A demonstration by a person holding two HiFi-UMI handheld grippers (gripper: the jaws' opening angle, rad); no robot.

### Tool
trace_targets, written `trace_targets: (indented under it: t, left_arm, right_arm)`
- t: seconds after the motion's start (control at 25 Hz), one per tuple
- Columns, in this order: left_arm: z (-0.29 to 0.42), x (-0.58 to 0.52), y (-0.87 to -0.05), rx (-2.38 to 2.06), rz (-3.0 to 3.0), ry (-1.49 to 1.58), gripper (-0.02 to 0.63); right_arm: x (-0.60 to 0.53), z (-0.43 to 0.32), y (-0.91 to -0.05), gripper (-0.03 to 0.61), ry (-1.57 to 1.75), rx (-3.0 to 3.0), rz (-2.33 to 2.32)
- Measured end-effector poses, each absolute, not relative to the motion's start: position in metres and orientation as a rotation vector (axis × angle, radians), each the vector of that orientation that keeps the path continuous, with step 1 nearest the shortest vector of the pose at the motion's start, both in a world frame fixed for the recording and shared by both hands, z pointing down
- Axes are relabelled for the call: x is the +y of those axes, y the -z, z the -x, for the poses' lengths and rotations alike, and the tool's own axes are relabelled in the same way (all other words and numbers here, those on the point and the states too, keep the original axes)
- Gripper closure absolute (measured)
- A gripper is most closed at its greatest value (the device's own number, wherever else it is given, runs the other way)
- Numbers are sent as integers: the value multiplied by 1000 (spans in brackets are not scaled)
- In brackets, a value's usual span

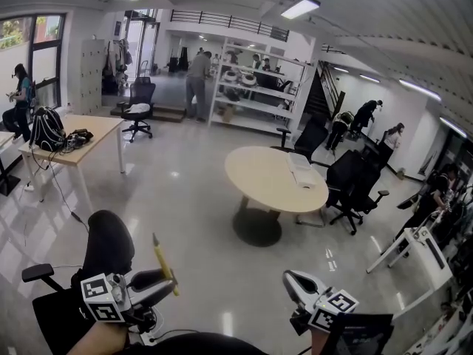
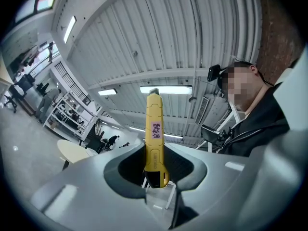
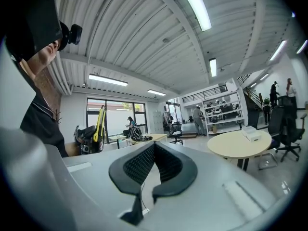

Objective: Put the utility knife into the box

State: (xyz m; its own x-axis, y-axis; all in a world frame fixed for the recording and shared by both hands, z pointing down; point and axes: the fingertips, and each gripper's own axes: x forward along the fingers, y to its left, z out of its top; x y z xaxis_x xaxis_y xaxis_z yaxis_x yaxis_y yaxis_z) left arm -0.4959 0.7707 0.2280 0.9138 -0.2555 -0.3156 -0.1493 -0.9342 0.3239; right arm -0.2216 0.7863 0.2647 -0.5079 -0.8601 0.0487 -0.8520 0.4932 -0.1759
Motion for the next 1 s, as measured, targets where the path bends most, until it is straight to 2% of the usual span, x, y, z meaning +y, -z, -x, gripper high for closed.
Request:
trace_targets:
  t: [0.52, 1.0]
  left_arm:
    - [442, 695, -231, -423, -2794, 509, 503]
    - [330, 605, -216, -593, -2786, 600, 505]
  right_arm:
    - [687, 166, -278, 565, 336, 2725, 1422]
    - [557, 71, -246, 565, 238, 2888, 1261]
